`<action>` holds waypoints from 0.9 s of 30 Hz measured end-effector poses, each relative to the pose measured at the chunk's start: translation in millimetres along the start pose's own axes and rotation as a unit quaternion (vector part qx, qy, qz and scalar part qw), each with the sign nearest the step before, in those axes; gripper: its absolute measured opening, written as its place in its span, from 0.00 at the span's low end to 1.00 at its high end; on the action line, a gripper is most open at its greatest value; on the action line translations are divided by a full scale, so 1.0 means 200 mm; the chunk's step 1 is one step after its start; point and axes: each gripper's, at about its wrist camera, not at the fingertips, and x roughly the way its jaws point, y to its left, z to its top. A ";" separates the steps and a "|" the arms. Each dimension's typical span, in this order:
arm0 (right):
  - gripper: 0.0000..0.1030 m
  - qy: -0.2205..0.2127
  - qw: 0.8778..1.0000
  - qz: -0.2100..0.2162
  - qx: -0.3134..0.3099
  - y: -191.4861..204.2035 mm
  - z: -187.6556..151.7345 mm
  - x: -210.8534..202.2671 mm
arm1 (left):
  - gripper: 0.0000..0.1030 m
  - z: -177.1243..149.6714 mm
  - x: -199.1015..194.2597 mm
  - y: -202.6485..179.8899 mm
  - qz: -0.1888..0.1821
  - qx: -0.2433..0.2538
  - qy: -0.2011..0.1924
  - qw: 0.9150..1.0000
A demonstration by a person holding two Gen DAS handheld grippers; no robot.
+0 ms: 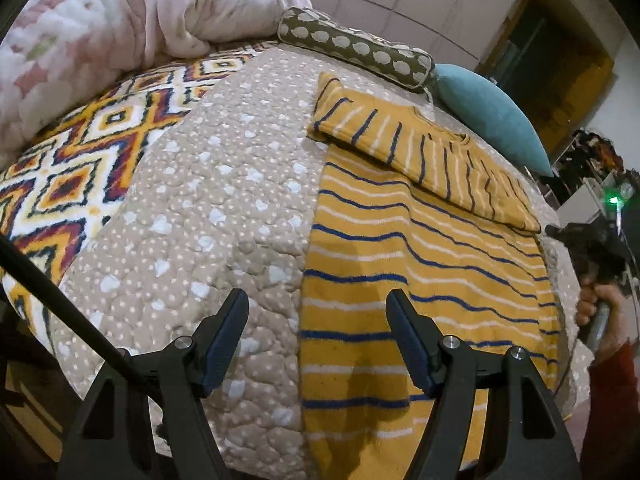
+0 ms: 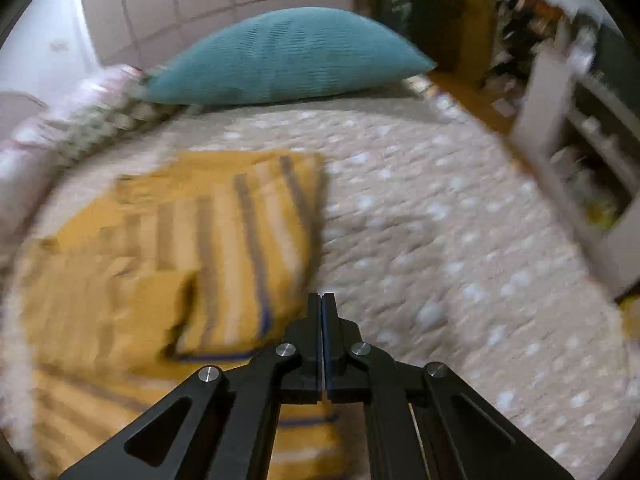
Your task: Fold small clothes
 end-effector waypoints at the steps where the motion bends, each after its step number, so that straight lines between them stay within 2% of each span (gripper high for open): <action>1: 0.02 -0.002 0.999 0.034 0.004 0.00 -0.01 -0.03 | 0.68 0.00 0.00 -0.01 0.001 0.003 -0.001 1.000; 3: 0.06 -0.003 0.997 0.081 0.010 0.02 0.01 -0.05 | 0.68 -0.02 -0.02 -0.04 -0.005 0.008 -0.003 1.000; 5: 0.34 0.001 0.993 0.117 0.019 0.07 0.02 -0.04 | 0.68 -0.02 -0.03 -0.06 -0.011 0.014 -0.004 1.000; 7: 0.47 0.011 0.989 0.144 0.027 0.10 0.04 0.03 | 0.68 -0.04 -0.05 -0.09 -0.012 0.024 -0.010 1.000; 11: 0.47 0.057 0.988 0.134 0.056 0.15 0.05 0.26 | 0.68 -0.04 -0.08 -0.11 -0.008 0.040 -0.019 0.999; 15: 0.44 0.059 0.986 0.140 0.069 0.18 0.04 0.33 | 0.68 -0.03 -0.07 -0.09 -0.015 0.032 -0.019 0.999; 17: 0.09 0.071 0.984 0.151 0.056 0.24 0.05 0.35 | 0.68 -0.03 -0.06 -0.08 -0.018 0.027 -0.017 0.999; 21: 0.07 0.035 0.988 0.147 0.010 0.32 0.08 0.21 | 0.68 -0.01 -0.04 -0.05 -0.019 0.020 -0.012 1.000; 23: 0.06 0.018 0.992 0.124 0.005 0.29 0.09 0.15 | 0.68 0.00 -0.03 -0.03 -0.020 0.015 -0.010 1.000; 25: 0.06 0.002 0.999 0.038 -0.005 0.24 0.12 0.12 | 0.68 0.01 -0.01 0.00 -0.022 0.005 -0.005 1.000; 27: 0.06 0.003 0.999 -0.039 -0.026 0.21 0.13 0.14 | 0.68 0.01 -0.01 0.02 -0.030 -0.007 -0.001 1.000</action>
